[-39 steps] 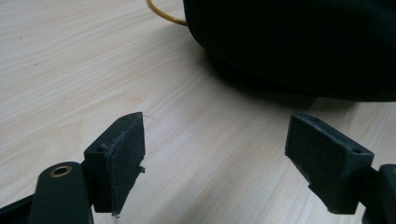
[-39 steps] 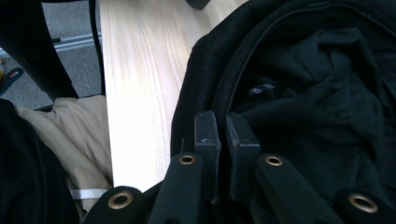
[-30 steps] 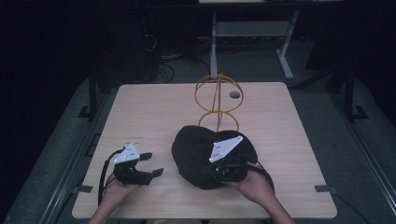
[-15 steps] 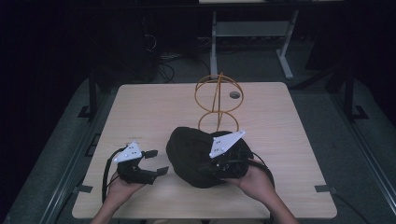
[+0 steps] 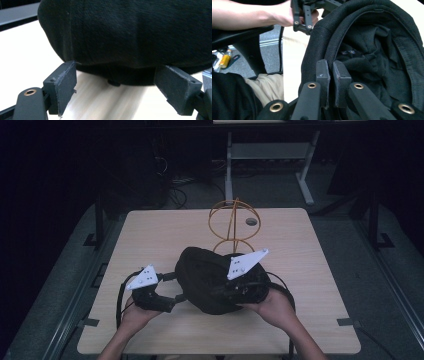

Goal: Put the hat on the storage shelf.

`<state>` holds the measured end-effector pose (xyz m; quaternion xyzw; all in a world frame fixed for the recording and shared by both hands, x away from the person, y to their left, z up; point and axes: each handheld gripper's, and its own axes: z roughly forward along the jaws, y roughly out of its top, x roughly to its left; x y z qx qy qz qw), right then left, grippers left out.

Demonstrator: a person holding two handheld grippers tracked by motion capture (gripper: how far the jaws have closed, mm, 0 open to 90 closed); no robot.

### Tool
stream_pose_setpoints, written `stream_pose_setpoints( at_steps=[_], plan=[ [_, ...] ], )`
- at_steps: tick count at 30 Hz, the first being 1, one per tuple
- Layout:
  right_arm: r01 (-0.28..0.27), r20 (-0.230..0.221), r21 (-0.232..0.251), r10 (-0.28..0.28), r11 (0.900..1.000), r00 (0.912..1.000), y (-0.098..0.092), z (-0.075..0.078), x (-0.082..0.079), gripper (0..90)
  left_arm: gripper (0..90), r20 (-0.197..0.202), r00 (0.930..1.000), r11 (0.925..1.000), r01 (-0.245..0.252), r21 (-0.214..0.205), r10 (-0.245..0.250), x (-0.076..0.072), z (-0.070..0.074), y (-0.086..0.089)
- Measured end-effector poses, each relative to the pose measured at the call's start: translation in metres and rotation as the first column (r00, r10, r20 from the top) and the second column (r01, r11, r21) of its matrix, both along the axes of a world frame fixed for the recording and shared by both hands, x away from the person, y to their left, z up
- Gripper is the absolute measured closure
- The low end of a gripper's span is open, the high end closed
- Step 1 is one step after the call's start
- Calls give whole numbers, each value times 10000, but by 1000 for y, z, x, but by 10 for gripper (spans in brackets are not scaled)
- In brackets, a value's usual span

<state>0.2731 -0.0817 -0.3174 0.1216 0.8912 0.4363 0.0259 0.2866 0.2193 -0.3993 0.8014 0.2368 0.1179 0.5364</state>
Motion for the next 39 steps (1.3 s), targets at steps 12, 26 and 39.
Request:
stream_pose_setpoints(
  at_steps=[12,26,39],
  plan=[
    [-677,141,-344,682,9971,9976,10,16,1,849,319,397,9991,9987,163,-480,-144,15,5,-8],
    [-931,-68,-12,931,9957,9956,12,22,4,854,808,560,9984,9923,57,-1238,12,22,10,-2],
    [-653,-207,675,669,9956,9975,-5,20,5,851,880,579,9982,9935,-78,-1134,144,16,21,4]
  ],
)
